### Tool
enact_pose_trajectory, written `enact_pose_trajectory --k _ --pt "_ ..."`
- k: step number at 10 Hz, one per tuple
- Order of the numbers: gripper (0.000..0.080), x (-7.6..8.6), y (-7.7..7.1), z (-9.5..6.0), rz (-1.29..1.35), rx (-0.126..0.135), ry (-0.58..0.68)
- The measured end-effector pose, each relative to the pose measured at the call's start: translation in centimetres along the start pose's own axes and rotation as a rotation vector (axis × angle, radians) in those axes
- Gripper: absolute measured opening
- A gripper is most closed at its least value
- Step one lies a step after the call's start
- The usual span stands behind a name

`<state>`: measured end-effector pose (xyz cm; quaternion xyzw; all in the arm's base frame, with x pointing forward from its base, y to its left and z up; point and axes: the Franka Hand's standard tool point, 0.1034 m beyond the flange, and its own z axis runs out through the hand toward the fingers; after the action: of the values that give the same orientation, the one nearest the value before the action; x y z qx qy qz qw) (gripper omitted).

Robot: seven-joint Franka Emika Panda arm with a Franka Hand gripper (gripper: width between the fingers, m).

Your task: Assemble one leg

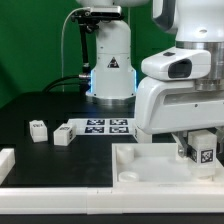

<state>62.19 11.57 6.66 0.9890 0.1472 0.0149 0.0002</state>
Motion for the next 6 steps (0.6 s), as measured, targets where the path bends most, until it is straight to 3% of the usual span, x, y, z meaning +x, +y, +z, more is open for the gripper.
enact_pose_trajectory --k 1,4,6 --pt "0.0288 -0.01 -0.01 0.02 0.023 0.001 0.000" --pt "0.0288 0.00 -0.01 0.03 0.071 0.001 0.001" --pt "0.0288 0.09 -0.29 0.09 0.432 0.005 0.023"
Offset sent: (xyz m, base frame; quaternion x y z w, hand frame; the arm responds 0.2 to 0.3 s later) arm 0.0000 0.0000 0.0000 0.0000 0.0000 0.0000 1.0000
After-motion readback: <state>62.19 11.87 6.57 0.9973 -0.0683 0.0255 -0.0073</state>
